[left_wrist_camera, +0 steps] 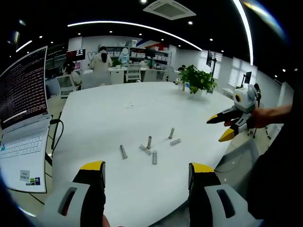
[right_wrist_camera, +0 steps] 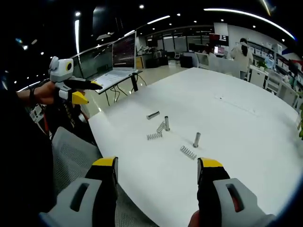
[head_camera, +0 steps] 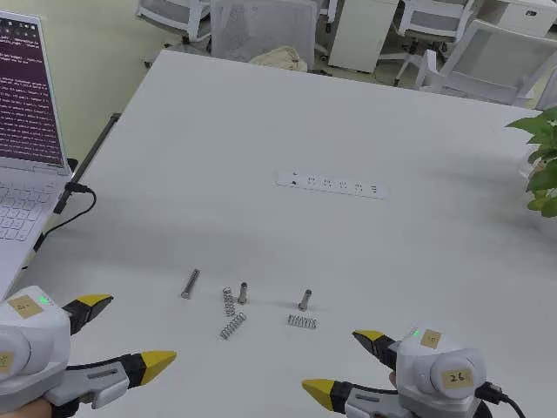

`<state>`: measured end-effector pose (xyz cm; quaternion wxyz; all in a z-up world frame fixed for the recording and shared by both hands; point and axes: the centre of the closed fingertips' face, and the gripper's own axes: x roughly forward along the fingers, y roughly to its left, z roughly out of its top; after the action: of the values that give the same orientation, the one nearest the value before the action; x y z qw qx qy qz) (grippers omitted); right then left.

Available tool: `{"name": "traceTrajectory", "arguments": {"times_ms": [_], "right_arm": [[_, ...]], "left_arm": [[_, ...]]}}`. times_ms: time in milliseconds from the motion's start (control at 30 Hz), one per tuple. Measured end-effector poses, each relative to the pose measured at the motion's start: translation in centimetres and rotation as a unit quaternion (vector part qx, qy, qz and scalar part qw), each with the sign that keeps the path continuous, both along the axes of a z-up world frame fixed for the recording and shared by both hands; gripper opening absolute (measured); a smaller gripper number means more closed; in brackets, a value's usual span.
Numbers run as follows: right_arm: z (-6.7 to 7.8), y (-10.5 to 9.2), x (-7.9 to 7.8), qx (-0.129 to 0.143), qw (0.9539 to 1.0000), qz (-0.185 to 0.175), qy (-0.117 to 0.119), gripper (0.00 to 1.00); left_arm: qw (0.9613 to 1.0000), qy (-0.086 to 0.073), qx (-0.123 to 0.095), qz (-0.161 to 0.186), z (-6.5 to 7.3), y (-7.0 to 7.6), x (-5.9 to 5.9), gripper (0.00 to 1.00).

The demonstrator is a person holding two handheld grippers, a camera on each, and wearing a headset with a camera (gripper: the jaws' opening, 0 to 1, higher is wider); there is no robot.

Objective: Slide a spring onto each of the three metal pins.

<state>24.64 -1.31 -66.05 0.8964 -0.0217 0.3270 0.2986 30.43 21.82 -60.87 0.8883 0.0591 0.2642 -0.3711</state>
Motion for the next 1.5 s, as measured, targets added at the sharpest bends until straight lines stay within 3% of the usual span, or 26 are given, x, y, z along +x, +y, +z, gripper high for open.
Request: {"name": "traceTrajectory", "arguments": {"times_ms": [433,833,1500], "right_arm": [[0.1,0.1,-0.1,0.001,1.0,-0.003,0.002,0.67],[0.3,-0.3,-0.1,-0.004,1.0,-0.002,-0.001,0.67],[0.5,-1.4,0.2,-0.014,0.9999,-0.003,-0.004,0.66]], "left_arm": [[0.9998,-0.007,0.007,-0.019,0.4,-1.2,0.1,0.68],[0.9993,-0.009,0.014,-0.034,0.4,-1.4,-0.3,0.68],[0.9984,-0.011,0.011,-0.054,0.4,-2.6,-0.2,0.68]]}}
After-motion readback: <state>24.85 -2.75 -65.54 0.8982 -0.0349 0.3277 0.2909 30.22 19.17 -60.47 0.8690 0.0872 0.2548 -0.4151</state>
